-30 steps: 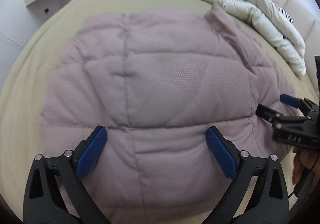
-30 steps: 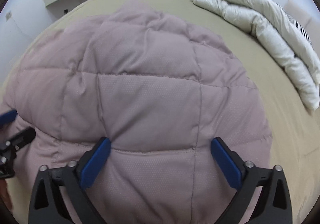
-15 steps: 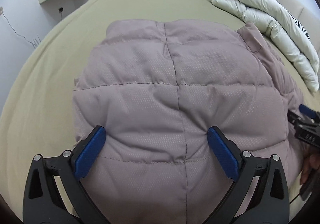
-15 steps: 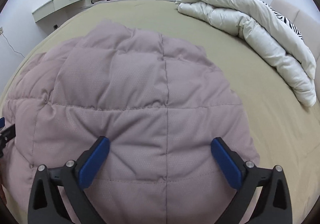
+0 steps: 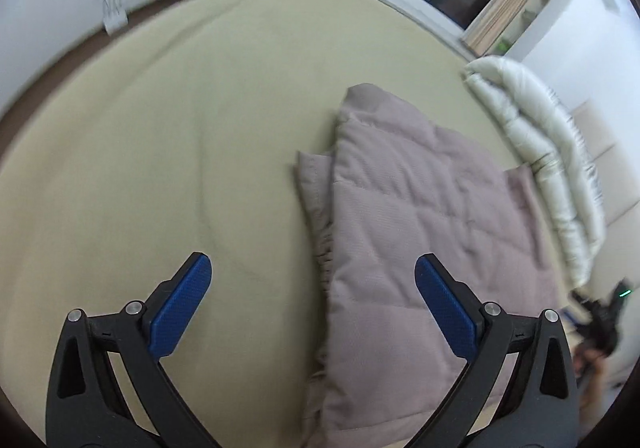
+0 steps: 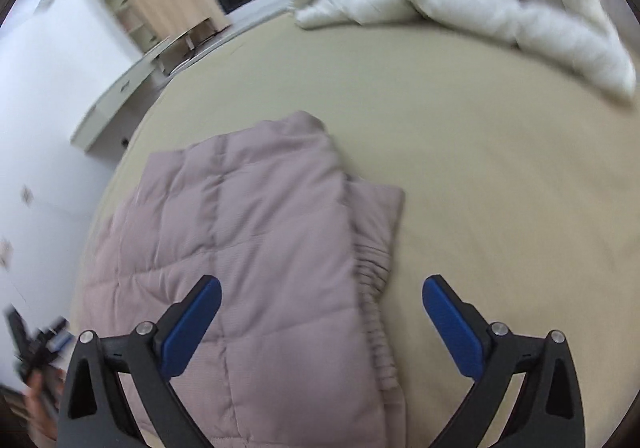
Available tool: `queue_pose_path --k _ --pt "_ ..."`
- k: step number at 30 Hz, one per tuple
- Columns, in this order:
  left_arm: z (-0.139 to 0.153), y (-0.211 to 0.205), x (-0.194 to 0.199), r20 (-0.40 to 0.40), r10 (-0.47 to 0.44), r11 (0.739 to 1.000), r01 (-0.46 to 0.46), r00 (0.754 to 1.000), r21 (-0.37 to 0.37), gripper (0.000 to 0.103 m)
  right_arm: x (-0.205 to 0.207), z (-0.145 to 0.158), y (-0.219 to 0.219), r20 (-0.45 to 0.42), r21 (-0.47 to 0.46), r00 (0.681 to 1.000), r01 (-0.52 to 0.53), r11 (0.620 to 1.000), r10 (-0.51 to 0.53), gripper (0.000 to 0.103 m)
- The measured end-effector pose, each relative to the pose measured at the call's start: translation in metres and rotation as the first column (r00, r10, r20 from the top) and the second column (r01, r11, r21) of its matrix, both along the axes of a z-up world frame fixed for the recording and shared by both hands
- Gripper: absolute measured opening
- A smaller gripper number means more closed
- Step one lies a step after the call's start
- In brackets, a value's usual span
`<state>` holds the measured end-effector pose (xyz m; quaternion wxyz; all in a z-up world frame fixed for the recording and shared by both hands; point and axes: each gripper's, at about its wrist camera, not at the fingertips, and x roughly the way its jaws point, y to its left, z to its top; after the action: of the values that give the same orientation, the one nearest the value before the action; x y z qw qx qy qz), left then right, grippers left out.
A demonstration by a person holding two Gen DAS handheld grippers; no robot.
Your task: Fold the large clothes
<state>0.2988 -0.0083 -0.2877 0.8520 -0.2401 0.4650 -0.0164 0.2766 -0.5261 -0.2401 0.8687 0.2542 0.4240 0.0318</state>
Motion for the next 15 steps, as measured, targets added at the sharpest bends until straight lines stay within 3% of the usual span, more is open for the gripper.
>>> queue_pose_path --k 3,8,12,15 --pt "-0.022 0.0 0.022 -0.061 -0.044 0.991 0.036 0.997 -0.128 0.103 0.001 -0.018 -0.021 -0.026 0.115 1.0 -0.009 0.993 0.012 0.103" --pt "-0.054 -0.017 0.048 -0.111 -0.117 0.986 0.102 0.987 -0.135 0.103 0.012 -0.042 -0.021 -0.076 0.15 0.994 -0.062 0.987 0.074 0.097" --pt "-0.068 -0.02 0.07 -0.121 -0.147 0.977 0.125 0.982 -0.174 0.103 0.027 -0.052 -0.005 -0.08 0.143 0.99 -0.105 0.984 0.117 0.097" --pt "-0.086 -0.019 0.091 -0.137 -0.181 0.962 0.146 0.974 -0.233 0.103 0.04 -0.059 -0.002 -0.077 0.206 0.991 -0.09 0.974 0.108 0.096"
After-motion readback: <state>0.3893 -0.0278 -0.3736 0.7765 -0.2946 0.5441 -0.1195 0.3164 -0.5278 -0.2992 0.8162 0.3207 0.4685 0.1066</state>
